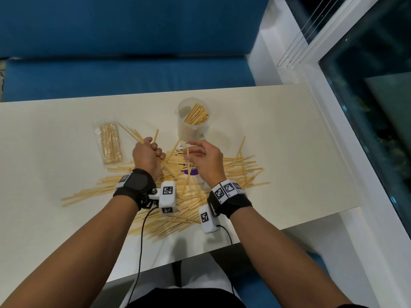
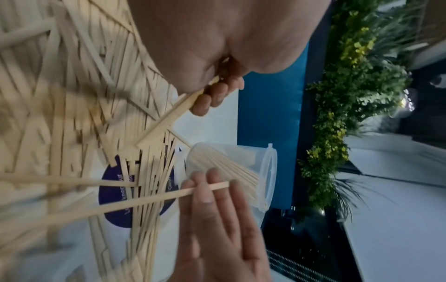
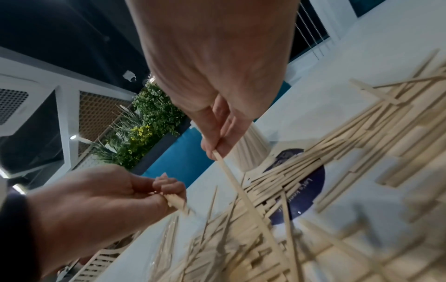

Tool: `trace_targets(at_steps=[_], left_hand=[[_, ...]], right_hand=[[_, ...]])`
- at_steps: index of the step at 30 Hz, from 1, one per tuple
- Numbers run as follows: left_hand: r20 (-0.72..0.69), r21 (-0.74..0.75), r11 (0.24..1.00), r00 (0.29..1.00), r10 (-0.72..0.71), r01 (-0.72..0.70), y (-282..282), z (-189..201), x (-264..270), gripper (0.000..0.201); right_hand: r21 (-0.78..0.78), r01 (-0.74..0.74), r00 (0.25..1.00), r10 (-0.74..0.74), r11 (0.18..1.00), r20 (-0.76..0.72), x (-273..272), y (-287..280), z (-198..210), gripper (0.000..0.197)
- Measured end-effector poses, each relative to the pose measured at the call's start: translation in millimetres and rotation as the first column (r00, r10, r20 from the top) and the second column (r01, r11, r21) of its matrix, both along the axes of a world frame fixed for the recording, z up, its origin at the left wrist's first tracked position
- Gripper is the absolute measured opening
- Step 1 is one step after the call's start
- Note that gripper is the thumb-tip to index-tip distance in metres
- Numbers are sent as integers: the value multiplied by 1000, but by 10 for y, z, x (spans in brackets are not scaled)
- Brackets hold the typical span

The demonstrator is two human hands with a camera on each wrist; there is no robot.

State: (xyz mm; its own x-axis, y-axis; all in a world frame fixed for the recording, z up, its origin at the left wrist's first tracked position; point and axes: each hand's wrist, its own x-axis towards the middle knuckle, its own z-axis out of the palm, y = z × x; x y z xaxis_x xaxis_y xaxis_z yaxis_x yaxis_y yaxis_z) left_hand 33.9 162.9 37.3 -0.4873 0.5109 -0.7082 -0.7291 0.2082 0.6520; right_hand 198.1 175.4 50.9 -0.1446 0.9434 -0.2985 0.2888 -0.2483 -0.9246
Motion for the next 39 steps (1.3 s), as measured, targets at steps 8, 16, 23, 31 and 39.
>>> trace_targets(at_steps=[8, 16, 23, 31, 39], left_hand=[[36, 154, 845, 852, -522, 512, -149, 124, 165, 8], [-253, 32, 663, 648, -718, 748, -300, 87, 312, 25], [-50, 255, 697, 729, -683, 671, -427, 206, 239, 24], [-21, 368, 649, 704, -710, 666, -496, 309, 188, 22], [-128, 190, 727, 751, -648, 660, -436, 267, 84, 21]], right_hand=[[101, 47, 999, -45, 994, -22, -67, 130, 259, 23], [166, 15, 995, -31, 986, 100, -179, 213, 306, 18], [286, -256, 943, 174, 923, 282, -251, 397, 539, 33], [161, -484, 846, 413, 860, 337, -405, 520, 580, 26], [120, -467, 866, 425, 876, 263, -345, 426, 536, 32]])
